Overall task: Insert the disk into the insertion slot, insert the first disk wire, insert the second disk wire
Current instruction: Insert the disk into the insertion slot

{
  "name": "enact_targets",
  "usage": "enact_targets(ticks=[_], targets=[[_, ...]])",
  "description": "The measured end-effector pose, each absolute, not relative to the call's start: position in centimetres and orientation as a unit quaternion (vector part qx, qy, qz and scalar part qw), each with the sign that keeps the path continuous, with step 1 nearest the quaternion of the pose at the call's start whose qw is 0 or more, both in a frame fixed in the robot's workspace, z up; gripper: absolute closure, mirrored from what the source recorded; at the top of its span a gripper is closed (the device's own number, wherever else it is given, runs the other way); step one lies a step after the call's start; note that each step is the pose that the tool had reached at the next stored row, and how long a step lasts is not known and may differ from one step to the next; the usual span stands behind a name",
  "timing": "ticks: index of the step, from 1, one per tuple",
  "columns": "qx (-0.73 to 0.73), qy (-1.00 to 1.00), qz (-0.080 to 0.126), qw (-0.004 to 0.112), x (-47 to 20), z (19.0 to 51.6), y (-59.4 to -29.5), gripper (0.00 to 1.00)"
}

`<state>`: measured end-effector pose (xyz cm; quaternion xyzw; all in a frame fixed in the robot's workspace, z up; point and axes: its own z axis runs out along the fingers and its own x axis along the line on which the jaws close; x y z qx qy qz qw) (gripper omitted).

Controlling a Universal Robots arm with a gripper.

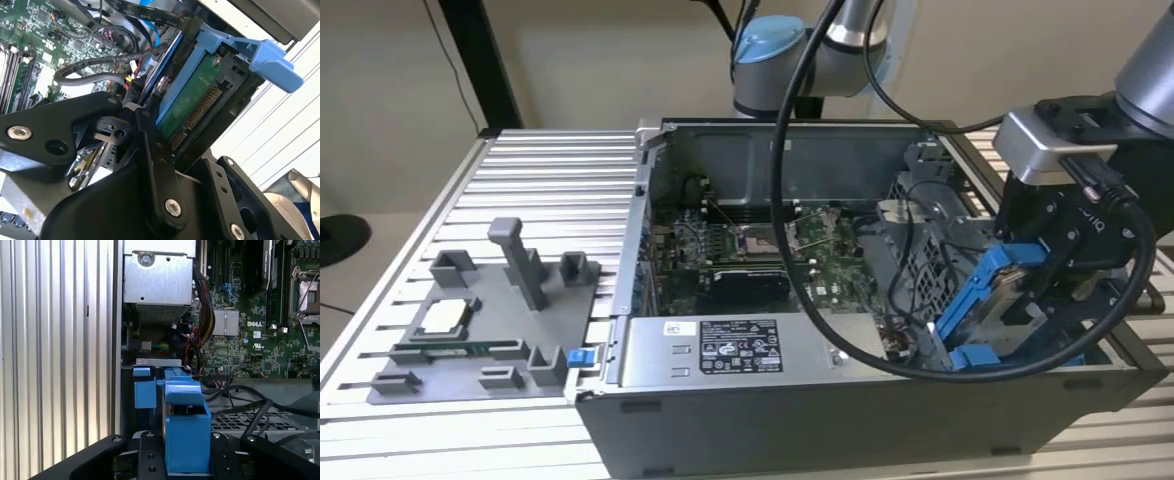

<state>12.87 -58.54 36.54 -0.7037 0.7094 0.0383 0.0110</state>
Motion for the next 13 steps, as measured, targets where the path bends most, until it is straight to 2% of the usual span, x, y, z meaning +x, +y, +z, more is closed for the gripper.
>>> enact_targets(ticks=[1,6,13], targets=[[-0.704,0.709,0.038,0.011,12.9,36.5,-58.5,0.00],[-0.703,0.710,0.038,0.011,12.9,36.6,-58.5,0.00],[-0.703,0.710,0.038,0.011,12.9,38.6,-58.5,0.00]])
